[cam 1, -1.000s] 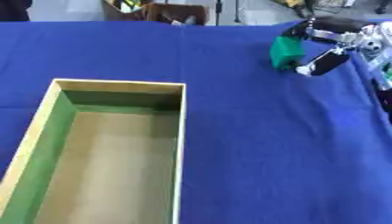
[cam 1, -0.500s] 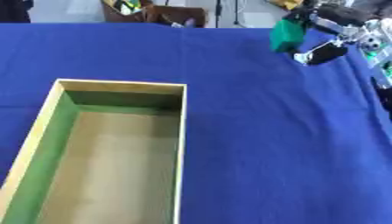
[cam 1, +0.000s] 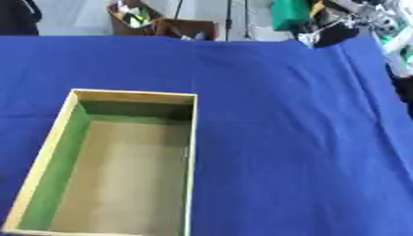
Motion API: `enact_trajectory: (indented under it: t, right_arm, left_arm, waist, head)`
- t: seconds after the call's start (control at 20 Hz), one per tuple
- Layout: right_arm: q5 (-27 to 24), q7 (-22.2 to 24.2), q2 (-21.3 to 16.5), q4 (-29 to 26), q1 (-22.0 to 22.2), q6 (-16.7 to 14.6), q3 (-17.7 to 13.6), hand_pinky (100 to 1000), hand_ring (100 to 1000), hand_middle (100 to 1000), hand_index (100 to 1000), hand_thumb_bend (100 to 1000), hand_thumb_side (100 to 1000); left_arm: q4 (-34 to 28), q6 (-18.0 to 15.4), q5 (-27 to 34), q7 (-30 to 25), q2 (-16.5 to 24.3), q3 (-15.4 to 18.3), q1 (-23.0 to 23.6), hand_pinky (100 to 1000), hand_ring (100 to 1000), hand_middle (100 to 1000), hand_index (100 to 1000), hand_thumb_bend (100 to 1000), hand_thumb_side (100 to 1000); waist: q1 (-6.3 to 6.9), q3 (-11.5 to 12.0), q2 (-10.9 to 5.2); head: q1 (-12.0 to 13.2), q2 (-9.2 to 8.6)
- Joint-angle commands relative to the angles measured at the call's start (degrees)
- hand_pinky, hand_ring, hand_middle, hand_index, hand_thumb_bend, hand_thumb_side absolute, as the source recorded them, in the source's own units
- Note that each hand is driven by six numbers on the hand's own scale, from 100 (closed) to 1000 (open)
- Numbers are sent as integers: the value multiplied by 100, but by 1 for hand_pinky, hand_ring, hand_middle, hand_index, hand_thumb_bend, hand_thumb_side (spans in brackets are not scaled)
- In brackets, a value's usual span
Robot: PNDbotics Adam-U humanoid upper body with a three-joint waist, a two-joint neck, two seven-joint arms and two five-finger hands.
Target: Pick up objects on the table and place them in the box.
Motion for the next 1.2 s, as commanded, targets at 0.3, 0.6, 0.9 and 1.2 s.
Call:
enact_trajectory:
  t: [0.3, 0.6, 0.9, 1.2]
  right_arm:
    - [-590, 105, 807, -1176, 114, 481, 450, 686, 577, 165, 212, 100, 201]
    - [-873, 541, 1546, -1916, 422, 563, 773, 685, 566, 162, 214, 100, 201]
    - [-560, 1005, 1959, -2656, 690, 1006, 1163, 687, 563, 160, 215, 100, 201]
    - [-405, 1393, 2080, -2766, 761, 1203, 1451, 685, 576, 157, 224, 100, 200]
  left_arm:
    - [-106, 73, 128, -49, 124, -98, 27, 100, 357, 484, 487, 100, 911]
    - [-107, 83, 176, -103, 128, -141, -21, 100, 357, 483, 487, 100, 912]
    - [-107, 103, 161, -110, 138, -140, -36, 100, 357, 483, 486, 100, 913]
    - [-107, 107, 160, -133, 152, -163, -40, 100, 357, 483, 486, 100, 913]
  waist:
    - [-3, 58, -379]
    - [-3, 28, -367]
    - [-37, -12, -343]
    - [-60, 42, -348]
  head:
    - [61, 342]
    - [38, 302]
    - [35, 274]
    - [-8, 282]
